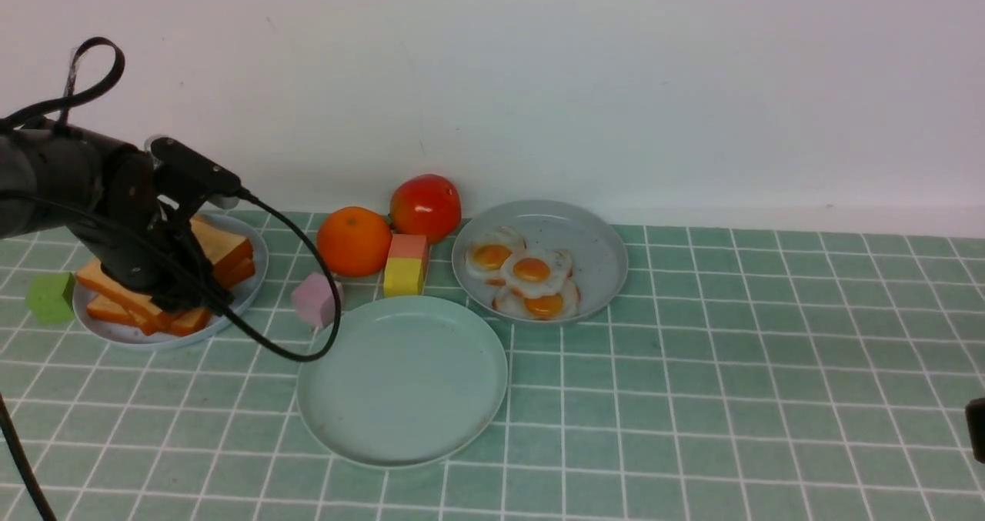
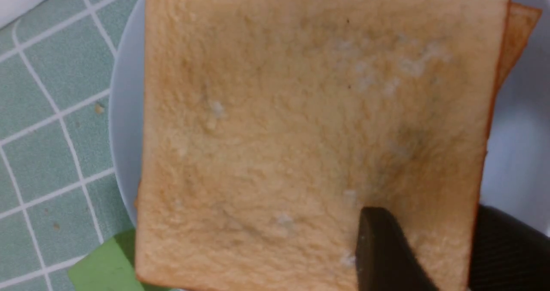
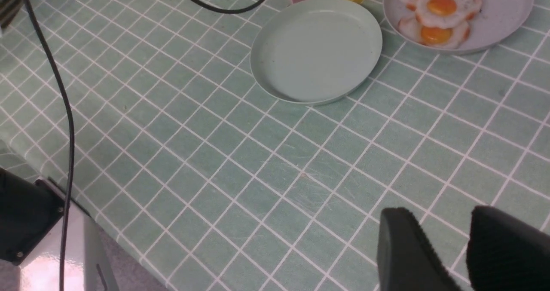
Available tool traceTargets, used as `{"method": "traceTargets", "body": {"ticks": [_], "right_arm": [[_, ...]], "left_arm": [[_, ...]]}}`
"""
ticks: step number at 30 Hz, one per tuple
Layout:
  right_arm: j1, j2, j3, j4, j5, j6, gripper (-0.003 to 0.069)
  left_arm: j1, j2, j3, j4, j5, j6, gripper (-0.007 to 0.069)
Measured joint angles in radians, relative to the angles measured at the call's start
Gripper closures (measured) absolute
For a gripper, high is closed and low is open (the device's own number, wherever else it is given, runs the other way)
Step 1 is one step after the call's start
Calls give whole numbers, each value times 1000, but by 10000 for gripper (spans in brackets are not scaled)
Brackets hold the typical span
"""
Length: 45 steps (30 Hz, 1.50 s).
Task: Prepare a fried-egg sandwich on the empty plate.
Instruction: Use the left arm to grab a slice of bread, then use the left arm to put a slice of bread into the empty plate in the middle
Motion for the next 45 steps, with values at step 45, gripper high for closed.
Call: {"method": "traceTargets", "body": {"ticks": [45], "right_arm": [[0, 0, 0, 2, 56, 0, 417]], "left_arm": [[-589, -164, 169, 18, 85, -207, 390]]}}
